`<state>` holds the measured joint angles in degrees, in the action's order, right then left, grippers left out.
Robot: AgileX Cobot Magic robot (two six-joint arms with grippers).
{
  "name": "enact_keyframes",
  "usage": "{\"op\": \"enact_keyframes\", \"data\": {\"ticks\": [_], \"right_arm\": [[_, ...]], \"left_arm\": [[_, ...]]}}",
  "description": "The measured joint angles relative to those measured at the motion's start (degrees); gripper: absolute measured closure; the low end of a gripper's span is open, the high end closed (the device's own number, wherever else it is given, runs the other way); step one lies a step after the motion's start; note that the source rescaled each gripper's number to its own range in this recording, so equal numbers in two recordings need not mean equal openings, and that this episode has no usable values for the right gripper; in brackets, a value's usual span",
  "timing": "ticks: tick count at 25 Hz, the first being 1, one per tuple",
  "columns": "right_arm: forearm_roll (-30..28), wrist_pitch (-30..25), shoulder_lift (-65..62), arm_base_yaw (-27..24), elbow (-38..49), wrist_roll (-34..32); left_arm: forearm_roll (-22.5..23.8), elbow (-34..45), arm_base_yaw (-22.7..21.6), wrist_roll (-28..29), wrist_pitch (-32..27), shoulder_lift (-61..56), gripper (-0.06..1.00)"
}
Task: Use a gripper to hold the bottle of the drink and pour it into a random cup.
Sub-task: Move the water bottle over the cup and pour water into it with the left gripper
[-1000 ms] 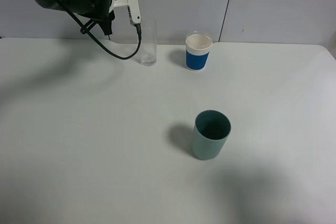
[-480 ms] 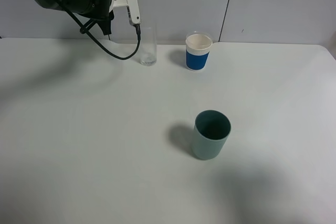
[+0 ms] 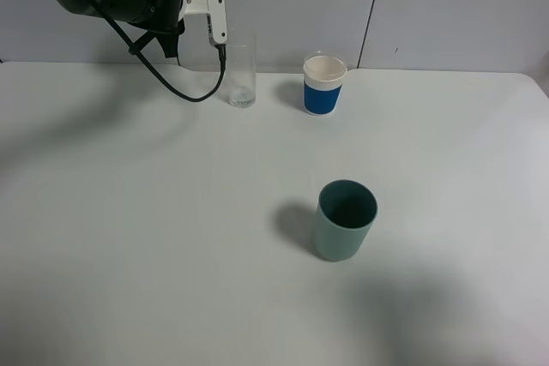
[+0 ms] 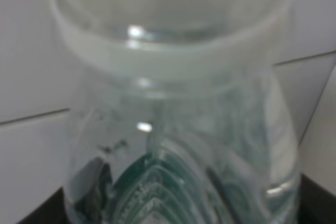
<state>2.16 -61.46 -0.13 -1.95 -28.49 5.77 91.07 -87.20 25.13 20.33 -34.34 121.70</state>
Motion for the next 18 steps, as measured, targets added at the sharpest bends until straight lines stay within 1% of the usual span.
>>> {"op": "enact_keyframes", "data": {"ticks": [18], "right_arm": [[0.0, 0.0, 0.0, 0.0, 0.0, 0.0]], "left_arm": [[0.1, 0.0, 1.2, -0.4, 0.2, 0.0, 0.91]]}}
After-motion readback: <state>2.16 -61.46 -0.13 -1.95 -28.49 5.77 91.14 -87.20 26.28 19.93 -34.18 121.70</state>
